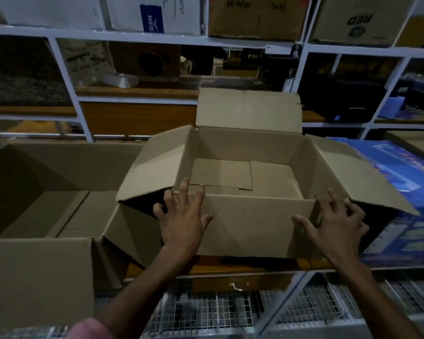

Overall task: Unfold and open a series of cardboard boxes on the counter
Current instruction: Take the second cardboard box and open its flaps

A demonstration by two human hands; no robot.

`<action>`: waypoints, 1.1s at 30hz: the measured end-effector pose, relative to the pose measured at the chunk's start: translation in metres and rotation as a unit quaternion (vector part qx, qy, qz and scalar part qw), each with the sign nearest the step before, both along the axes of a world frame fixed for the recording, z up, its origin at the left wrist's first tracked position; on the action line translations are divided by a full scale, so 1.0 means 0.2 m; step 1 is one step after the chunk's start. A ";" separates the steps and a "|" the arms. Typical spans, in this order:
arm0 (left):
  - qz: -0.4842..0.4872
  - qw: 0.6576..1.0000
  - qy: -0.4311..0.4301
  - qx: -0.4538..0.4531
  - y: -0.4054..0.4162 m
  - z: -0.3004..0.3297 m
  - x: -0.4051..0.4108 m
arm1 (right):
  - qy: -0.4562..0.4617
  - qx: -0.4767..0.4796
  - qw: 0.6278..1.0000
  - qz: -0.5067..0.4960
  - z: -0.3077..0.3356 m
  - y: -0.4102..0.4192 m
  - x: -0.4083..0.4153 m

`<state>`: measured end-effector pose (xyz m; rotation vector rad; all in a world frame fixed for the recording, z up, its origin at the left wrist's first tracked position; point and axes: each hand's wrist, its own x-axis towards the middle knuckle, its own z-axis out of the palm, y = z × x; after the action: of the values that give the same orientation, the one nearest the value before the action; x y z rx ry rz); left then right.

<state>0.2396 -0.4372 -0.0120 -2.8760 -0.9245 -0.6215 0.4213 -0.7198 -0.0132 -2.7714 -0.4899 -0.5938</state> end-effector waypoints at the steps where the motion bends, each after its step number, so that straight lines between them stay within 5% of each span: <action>1: 0.011 1.000 0.006 -0.007 0.00 0.00 0.00 | 0.015 0.004 1.000 -0.007 0.00 0.00 0.01; 9: -0.083 0.975 -0.073 -0.191 0.04 -0.03 0.05 | 0.109 0.127 0.973 0.158 -0.07 -0.10 0.23; 19: -0.073 0.981 -0.166 -0.063 0.03 0.02 0.08 | -0.052 0.185 0.967 0.169 0.00 -0.10 0.22; 33: -0.096 0.948 -0.293 0.081 0.23 0.44 -0.39 | -0.143 0.278 0.919 0.240 0.32 0.17 -0.16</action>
<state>0.1617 -0.3917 0.0759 -2.6813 -0.5891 -1.5474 0.3893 -0.6866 0.0502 -1.9403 -0.8714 -0.8560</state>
